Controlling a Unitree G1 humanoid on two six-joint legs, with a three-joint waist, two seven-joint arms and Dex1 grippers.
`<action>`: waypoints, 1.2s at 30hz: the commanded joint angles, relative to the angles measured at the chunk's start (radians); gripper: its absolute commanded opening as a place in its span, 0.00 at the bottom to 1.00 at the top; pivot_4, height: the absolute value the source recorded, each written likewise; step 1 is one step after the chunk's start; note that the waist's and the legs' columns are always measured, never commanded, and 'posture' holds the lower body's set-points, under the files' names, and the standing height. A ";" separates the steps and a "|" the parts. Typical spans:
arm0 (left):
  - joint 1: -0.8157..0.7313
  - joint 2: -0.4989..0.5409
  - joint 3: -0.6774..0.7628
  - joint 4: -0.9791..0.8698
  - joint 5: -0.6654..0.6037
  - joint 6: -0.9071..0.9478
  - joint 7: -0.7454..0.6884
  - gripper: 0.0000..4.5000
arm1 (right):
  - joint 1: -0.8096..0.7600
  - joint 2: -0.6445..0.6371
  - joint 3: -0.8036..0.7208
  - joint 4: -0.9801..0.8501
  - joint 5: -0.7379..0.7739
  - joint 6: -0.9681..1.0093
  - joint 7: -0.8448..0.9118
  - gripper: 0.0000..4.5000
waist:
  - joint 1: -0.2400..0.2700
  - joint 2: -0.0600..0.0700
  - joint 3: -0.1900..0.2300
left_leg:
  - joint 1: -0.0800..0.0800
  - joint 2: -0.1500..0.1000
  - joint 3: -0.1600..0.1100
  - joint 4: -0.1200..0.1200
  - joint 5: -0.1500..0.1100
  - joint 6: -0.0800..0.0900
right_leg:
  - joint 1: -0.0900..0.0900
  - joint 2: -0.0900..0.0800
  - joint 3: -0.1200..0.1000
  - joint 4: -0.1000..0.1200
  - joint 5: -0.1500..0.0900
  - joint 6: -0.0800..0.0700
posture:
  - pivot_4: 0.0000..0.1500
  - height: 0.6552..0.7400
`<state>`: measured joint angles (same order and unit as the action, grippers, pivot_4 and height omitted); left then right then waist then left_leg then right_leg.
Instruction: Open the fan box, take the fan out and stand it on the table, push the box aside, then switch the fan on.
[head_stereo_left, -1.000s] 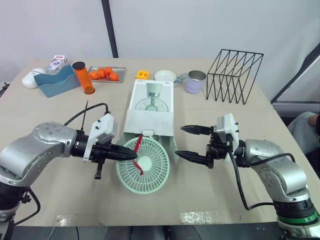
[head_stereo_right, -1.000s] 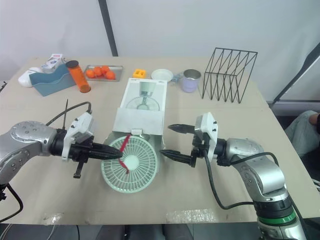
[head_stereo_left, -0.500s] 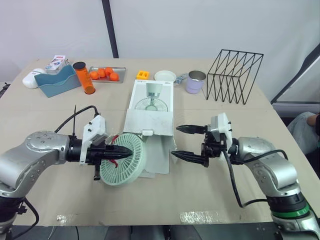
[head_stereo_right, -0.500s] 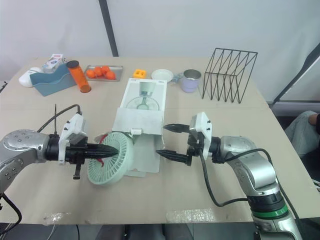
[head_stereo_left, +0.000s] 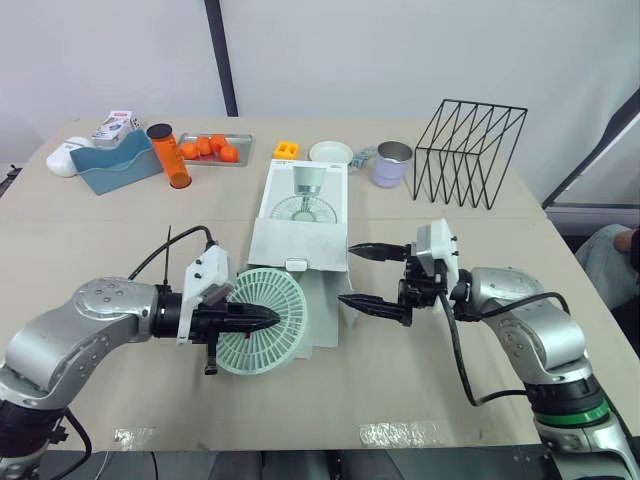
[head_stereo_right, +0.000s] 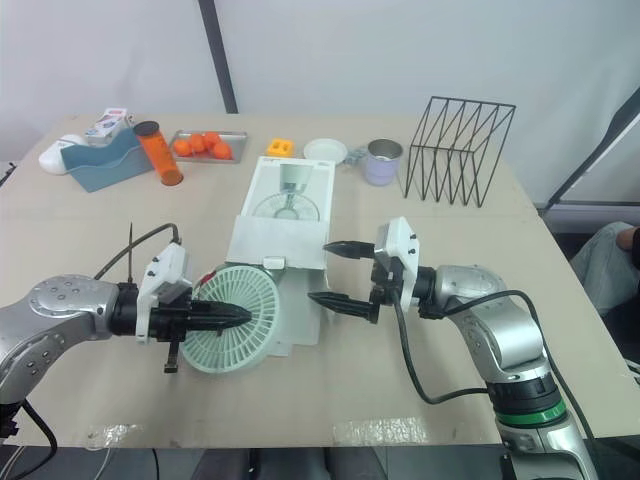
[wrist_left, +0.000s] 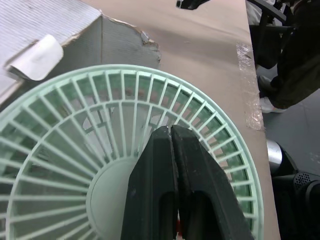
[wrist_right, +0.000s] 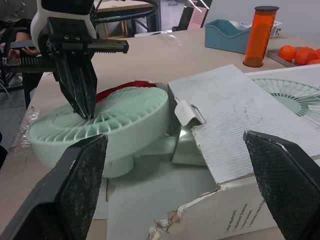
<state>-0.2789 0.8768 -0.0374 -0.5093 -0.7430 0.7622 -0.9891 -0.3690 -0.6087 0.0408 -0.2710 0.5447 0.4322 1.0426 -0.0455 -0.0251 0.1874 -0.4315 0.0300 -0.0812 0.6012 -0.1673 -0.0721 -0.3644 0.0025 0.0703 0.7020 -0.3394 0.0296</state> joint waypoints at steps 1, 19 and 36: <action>-0.036 -0.035 -0.034 0.011 0.035 -0.017 0.009 0.02 | -0.008 0.006 -0.007 -0.034 0.006 0.000 -0.018 1.00 | 0.000 0.000 0.000 | 0.000 0.000 0.000 0.000 0.000 0.000 | 0.000 0.000 0.000 0.000 0.000 0.000 | 1.00 1.00; -0.040 -0.054 0.047 0.056 0.079 -0.125 -0.020 0.02 | 0.004 -0.012 -0.034 -0.010 -0.001 -0.055 0.014 1.00 | 0.000 0.000 0.000 | 0.000 0.000 0.000 0.001 0.000 0.000 | 0.000 0.000 0.000 0.001 0.000 0.000 | 1.00 1.00; -0.041 -0.030 0.190 0.543 0.477 -1.356 -0.245 0.85 | 0.030 -0.083 -0.038 -0.027 0.014 -0.072 0.112 1.00 | 0.000 0.000 0.000 | 0.001 0.000 0.000 0.001 0.000 0.000 | 0.000 0.000 -0.001 0.001 0.001 -0.002 | 1.00 1.00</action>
<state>-0.2775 0.8378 0.1307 -0.0747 -0.3051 -0.2970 -1.1674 -0.3410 -0.6757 0.0259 -0.2566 0.5455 0.3731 1.1482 -0.0451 -0.0251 0.1872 -0.4304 0.0304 -0.0808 0.6021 -0.1672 -0.0722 -0.3639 0.0020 0.0694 0.7033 -0.3384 0.0281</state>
